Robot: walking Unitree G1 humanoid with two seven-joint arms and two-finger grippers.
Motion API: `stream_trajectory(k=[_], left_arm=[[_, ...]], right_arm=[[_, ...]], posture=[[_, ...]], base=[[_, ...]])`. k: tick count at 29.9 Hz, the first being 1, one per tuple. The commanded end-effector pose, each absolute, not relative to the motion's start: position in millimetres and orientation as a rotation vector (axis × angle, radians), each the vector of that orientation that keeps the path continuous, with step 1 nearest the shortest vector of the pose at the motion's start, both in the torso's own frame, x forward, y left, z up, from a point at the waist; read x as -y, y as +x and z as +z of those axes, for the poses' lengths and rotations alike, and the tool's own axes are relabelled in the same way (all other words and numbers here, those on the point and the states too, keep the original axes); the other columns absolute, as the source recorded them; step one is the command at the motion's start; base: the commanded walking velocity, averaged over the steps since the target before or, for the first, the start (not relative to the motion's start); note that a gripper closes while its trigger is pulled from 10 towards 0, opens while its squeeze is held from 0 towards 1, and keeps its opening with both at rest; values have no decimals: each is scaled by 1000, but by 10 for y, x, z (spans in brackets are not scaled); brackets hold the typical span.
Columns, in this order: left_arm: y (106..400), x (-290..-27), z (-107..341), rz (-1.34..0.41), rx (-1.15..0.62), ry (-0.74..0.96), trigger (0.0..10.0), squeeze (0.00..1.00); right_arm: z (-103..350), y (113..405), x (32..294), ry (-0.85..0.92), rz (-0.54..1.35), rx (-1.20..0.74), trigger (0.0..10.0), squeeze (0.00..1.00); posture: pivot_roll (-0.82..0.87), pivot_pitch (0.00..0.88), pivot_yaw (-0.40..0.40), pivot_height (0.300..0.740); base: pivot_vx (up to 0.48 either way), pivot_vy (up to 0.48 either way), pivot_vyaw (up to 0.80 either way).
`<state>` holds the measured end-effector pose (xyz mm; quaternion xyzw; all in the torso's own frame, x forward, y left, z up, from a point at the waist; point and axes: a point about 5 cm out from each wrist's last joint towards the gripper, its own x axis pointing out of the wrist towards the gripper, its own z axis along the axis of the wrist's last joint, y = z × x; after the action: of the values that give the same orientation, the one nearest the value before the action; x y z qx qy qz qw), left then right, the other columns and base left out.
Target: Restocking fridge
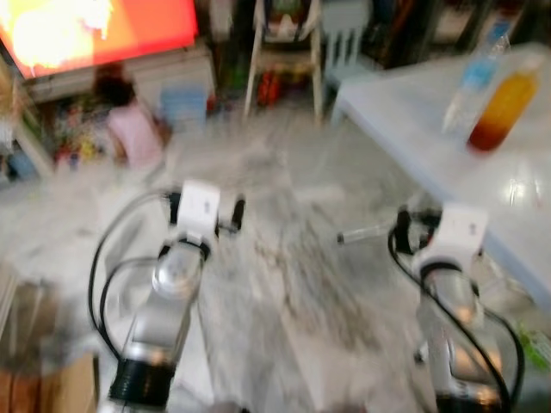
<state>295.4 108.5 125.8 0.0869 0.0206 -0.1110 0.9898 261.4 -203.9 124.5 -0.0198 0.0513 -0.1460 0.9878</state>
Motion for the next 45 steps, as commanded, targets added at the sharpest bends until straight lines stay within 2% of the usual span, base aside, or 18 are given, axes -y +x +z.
stream_trajectory(k=[1,17,29,33,39,45], left_arm=[[2959,-1021,1285,-250,-30,164,10000,0],[2946,-974,1295,-281,17,116,10000,0],[2933,-947,1304,-296,36,102,10000,0],[2923,-981,1350,-277,62,86,10000,0],[2843,-1176,1383,-193,60,111,10000,0],[2775,-1264,1393,-180,57,118,10000,0]], right_arm=[[1329,2640,2048,-83,-284,-60,10000,0],[1452,2654,2127,-213,-307,38,10000,0],[1539,2631,2147,-232,-349,88,10000,0],[1517,2583,2127,-231,-359,81,10000,0],[1486,2452,2150,-265,-407,74,10000,0],[1568,2540,2268,-263,-445,100,10000,0]], posture=[[-56,0,54,740],[-60,0,57,740],[-67,0,58,740],[-70,0,61,740],[-63,0,69,740],[-56,0,70,740]], base=[[480,0,0],[458,0,0],[429,0,-133],[0,0,0],[0,0,0],[0,0,0]])
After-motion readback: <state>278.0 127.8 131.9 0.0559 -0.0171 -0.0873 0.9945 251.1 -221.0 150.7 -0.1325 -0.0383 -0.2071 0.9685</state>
